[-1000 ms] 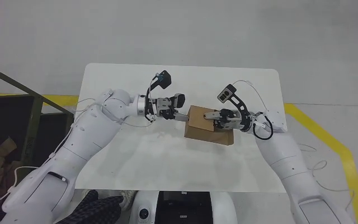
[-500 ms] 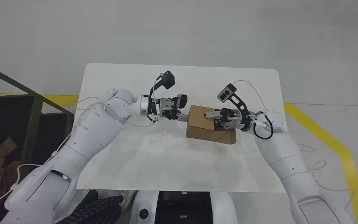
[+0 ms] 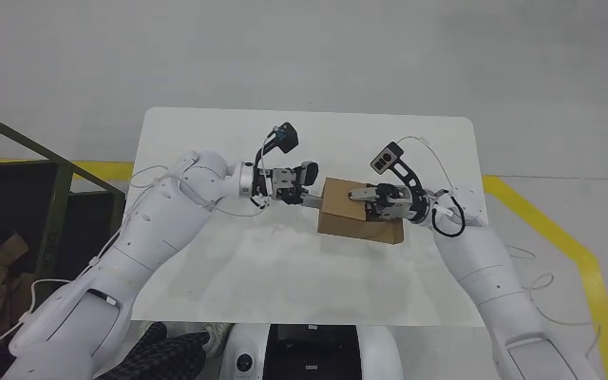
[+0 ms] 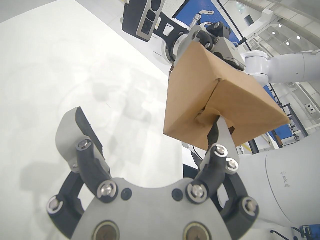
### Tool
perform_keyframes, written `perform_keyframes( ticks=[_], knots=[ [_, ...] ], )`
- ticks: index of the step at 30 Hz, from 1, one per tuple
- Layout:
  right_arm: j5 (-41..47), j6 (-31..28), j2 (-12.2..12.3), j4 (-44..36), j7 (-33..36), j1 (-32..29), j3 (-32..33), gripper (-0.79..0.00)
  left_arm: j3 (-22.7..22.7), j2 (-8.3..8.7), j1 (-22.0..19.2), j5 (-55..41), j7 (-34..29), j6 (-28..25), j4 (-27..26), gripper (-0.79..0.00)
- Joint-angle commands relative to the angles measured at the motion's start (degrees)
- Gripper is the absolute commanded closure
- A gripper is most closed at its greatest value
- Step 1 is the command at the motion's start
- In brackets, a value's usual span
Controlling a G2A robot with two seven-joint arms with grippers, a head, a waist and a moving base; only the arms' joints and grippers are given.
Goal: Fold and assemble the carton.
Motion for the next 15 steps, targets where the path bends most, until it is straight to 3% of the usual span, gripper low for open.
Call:
perform_keyframes(
  ticks=[1,15],
  knots=[
    [0.1,0.0,0.0,0.0,0.0,0.0,0.0,0.000,0.1,-0.13,-0.1,0.0,0.1,0.2,0.0,-0.785],
    [0.3,0.0,-0.2,0.6,0.5,0.2,-0.1,0.000,0.9,-0.85,-0.9,-0.4,-0.1,0.8,0.5,-0.785]
  ],
)
